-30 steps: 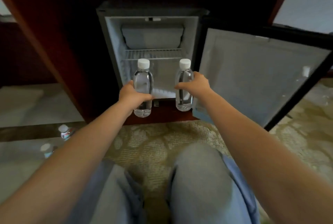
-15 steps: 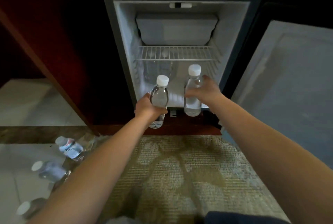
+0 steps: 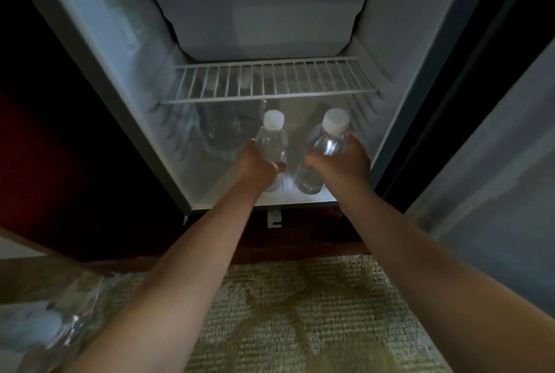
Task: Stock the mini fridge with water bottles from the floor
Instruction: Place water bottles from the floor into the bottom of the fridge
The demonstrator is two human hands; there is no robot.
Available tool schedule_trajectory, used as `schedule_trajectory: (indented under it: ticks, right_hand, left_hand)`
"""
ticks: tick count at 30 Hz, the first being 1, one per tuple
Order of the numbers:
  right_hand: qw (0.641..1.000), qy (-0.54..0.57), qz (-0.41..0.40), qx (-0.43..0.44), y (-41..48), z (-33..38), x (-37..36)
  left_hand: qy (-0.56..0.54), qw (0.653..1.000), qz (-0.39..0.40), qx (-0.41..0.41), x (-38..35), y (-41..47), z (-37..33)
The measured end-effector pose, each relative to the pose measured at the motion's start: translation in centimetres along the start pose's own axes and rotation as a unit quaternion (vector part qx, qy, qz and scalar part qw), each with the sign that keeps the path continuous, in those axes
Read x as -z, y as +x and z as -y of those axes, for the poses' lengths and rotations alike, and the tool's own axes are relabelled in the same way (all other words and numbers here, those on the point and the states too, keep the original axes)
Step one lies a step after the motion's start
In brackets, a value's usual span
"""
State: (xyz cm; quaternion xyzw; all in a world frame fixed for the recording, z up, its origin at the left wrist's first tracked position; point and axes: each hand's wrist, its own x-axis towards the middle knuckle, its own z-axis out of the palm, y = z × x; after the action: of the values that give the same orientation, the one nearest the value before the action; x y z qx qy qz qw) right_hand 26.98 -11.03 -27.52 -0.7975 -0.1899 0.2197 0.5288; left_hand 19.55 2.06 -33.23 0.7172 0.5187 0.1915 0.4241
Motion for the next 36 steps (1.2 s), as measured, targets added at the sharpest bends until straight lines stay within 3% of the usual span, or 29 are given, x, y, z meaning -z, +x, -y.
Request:
schedule_trajectory:
  ticks: [9,12,15,18,22,32,36]
  right_hand:
    - [0.999,-0.023,-0.022,0.013,3.0,-1.5,-0.6]
    - [0.999,-0.025,-0.023,0.01,3.1,-1.7,-0.7]
    - [0.999,-0.024,-0.023,-0.001,3.2,-1.8,-0.8]
    - [0.999,-0.046,-0.019,0.003,3.2,-1.9,-0.9]
    - [0.997,-0.069,-0.022,0.014,3.3,-2.2,-1.0]
    - [0.998,-0.05,-0.049,-0.002,4.8,-4.0,-1.4]
    - [0.997,-0.055,-0.047,-0.013,5.4,-4.3,-1.6]
  left_hand:
    - [-0.06,0.997,-0.01,-0.037,-3.6,6.7,0.8]
    - [-0.088,0.995,-0.026,-0.026,-3.2,4.5,0.3]
    - [-0.124,0.987,-0.101,0.018,-3.6,1.4,1.4]
    - [-0.186,0.979,-0.075,0.046,-4.6,-0.2,2.1]
    - [-0.135,0.987,-0.07,0.043,-5.1,1.4,1.4]
    - [-0.17,0.982,-0.08,0.012,-6.2,5.4,0.6]
    - [-0.172,0.979,-0.08,0.068,-7.2,7.8,0.4]
